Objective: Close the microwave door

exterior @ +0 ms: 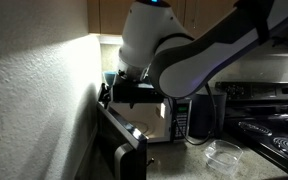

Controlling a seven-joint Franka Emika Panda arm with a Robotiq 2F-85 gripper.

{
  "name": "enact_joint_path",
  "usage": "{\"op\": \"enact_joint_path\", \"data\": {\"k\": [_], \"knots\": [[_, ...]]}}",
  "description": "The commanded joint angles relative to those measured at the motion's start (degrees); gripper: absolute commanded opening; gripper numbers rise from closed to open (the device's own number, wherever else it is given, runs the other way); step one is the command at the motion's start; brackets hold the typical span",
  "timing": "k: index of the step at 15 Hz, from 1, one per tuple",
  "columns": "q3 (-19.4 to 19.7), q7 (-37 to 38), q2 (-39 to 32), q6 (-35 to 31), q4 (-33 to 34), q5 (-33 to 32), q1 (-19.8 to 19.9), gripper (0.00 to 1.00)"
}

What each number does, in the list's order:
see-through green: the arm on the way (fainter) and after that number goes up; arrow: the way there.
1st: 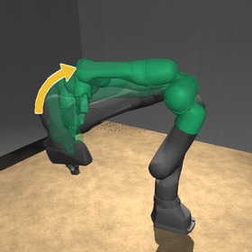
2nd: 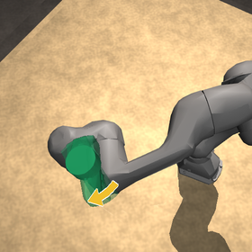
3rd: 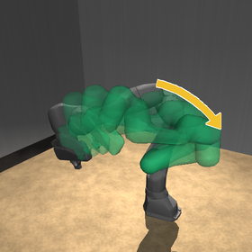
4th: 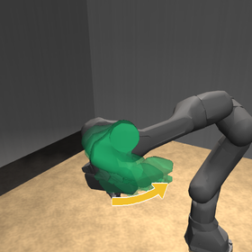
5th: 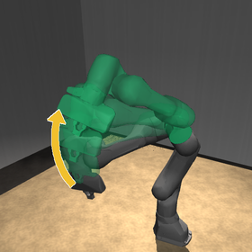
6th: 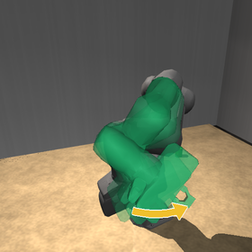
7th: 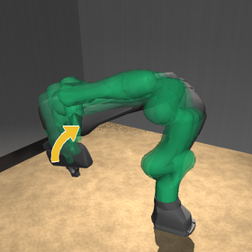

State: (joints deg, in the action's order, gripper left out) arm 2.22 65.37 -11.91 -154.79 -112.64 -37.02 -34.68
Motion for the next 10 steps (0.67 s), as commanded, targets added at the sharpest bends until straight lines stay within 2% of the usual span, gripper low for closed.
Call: {"op": "enact_joint_path", "data": {"k": [1,2,3,4,5,6,10], "knots": [[-5.17,0.13,5.94,3.95,-3.53,-0.93,2.27,1.00],[-6.68,0.24,6.98,5.18,-3.83,-0.81,2.86,1.00],[-8.73,-1.24,7.90,6.85,-4.30,1.90,3.68,1.00],[-11.55,-5.34,8.84,10.53,-5.14,8.80,4.70,1.00],[-10.44,-8.01,9.71,12.87,-6.06,14.52,2.33,1.00],[-14.68,-9.44,10.59,16.18,-6.51,17.96,5.30,1.00],[-19.50,-15.60,11.63,29.98,-5.41,31.42,6.89,1.00]]}}
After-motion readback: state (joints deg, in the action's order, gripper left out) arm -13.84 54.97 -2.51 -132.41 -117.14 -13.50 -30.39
